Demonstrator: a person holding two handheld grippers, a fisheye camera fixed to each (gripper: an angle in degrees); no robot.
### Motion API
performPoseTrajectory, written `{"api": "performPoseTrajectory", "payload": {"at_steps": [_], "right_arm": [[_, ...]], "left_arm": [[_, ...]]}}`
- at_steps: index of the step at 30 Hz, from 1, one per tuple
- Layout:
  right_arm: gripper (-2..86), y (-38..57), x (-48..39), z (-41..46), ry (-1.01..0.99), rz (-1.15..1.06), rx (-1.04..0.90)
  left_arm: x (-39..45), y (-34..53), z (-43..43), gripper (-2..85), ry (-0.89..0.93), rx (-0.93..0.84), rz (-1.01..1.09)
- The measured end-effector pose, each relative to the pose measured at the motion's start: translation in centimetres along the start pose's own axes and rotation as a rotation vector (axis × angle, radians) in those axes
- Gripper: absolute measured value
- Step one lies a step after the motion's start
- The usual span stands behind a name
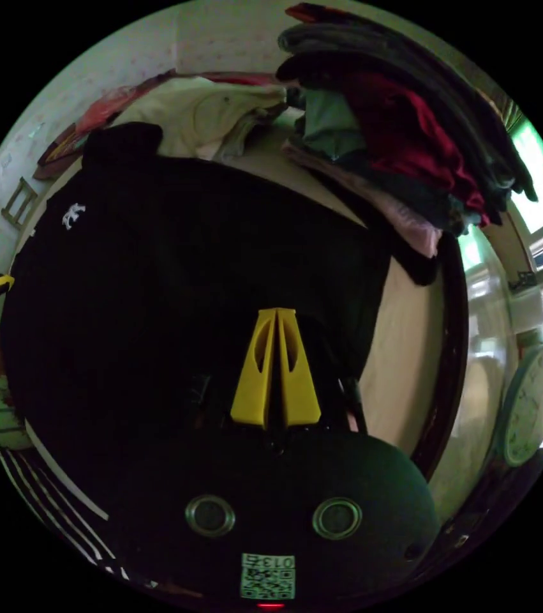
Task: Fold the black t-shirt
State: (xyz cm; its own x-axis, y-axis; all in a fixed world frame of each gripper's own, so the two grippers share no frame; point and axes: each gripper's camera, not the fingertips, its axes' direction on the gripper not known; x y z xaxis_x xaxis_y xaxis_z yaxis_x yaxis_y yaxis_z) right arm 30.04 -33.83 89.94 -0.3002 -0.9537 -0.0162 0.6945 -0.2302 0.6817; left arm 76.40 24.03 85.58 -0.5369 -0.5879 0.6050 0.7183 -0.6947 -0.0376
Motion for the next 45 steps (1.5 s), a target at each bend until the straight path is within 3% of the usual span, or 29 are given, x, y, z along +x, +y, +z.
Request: {"api": "performPoseTrajectory", "payload": {"at_steps": [3,7,9,12,16,19,23,25,29,31,34,37,38,41,45], "right_arm": [[-0.1,-0.8,1.9,0.1,-0.087,-0.036,0.006],[-0.1,-0.9,5.4,-0.8,0.02,0.122,-0.072],[-0.1,-1.2,5.8,-2.4,-0.019,0.138,0.022],[-0.1,-4.3,3.3,-2.6,-0.001,0.045,0.041],[0.1,-9.2,-2.0,-1.5,-0.159,-0.07,0.09],[-0.1,-11.2,-5.7,-0.5,-0.137,-0.188,0.067],[-0.2,-10.7,-4.6,-0.5,-0.037,-0.218,0.055],[-0.2,-9.9,-2.1,-0.8,-0.044,-0.194,0.061],[-0.1,-9.2,2.2,-1.9,-0.009,0.008,0.0],[0.0,-8.4,1.9,-3.8,-0.042,0.018,0.082],[0.0,-6.4,0.3,-4.8,-0.007,0.008,0.087],[0.0,-4.4,-0.7,-2.4,0.029,-0.036,-0.048],[0.0,-3.6,-0.7,-3.0,0.049,-0.041,0.038],[-0.1,-3.4,-0.2,-4.2,0.081,0.008,-0.041],[-0.1,0.1,-1.7,-9.0,0.035,-0.018,0.069]], "left_arm": [[-3.3,2.5,0.3,-0.4,0.064,0.004,-0.045],[-5.7,2.9,-0.3,-0.4,0.094,-0.048,-0.075],[-6.1,3.1,-3.0,-0.4,0.027,0.09,-0.043],[-5.0,1.3,-5.0,-0.3,0.079,0.227,0.072],[-2.4,-2.4,-4.9,-0.3,0.147,0.273,0.215],[-0.4,-5.3,-5.2,-0.4,0.215,0.327,0.313],[-0.6,-8.0,-2.7,-0.4,0.105,0.191,0.364],[-2.8,-7.4,-2.3,-0.4,0.135,0.214,0.343],[-8.0,-6.1,-2.6,-0.4,0.179,0.19,0.223],[-9.3,-4.8,-3.6,-0.4,0.203,0.253,0.22],[-10.2,-3.7,-2.3,-0.4,0.079,0.159,0.266],[-12.3,-2.9,-1.7,-0.3,0.14,0.179,0.225],[-13.1,-2.8,-1.6,-0.3,0.158,0.173,0.207],[-14.6,-2.3,-1.8,-0.3,0.156,0.121,0.186],[-16.7,2.8,-4.2,-0.3,0.191,0.21,0.178]]}}
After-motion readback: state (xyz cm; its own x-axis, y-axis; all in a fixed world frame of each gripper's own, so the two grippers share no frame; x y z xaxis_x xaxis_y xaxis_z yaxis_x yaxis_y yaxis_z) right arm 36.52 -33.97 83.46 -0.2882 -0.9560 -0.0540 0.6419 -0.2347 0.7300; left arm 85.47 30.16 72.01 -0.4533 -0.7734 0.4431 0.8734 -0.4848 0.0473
